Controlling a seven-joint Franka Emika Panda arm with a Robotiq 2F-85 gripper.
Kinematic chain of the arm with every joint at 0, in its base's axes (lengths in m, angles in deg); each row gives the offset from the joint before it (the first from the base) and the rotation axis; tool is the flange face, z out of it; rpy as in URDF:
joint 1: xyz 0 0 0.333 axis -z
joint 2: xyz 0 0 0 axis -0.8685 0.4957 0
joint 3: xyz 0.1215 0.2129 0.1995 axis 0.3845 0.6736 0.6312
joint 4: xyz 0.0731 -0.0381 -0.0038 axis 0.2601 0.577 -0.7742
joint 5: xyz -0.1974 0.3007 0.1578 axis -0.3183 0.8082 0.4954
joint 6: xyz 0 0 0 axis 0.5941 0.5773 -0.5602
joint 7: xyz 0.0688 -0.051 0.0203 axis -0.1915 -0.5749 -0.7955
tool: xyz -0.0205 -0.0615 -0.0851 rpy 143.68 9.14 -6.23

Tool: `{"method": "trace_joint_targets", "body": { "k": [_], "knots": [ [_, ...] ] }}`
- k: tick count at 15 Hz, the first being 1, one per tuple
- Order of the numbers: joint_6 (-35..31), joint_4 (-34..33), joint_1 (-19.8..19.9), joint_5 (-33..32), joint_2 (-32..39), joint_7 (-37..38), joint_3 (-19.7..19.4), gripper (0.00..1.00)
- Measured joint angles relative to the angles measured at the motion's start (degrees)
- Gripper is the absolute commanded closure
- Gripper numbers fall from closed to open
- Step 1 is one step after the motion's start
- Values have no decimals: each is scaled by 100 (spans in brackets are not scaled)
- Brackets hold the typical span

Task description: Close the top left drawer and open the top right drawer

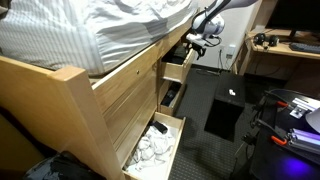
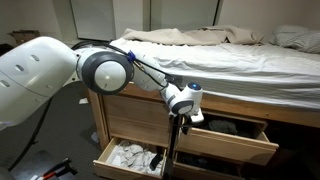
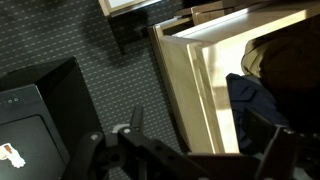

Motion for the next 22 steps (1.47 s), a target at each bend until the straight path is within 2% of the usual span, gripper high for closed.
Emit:
{"method": "trace_joint_targets", "body": {
  "k": [3,7,9,13,17,22],
  "knots": [
    [-57,-68,-3,12,62,6,-1,0],
    [-791,-139,-109,105,268,10,24,0],
    [-948,-209,-172,116,399,21,32,0],
    [-958,-281,-182,118,447,23,24,0],
    [-609,-289,-183,113,494,-41,21,0],
    [-540,-289,-183,113,509,-42,19,0]
  ]
}}
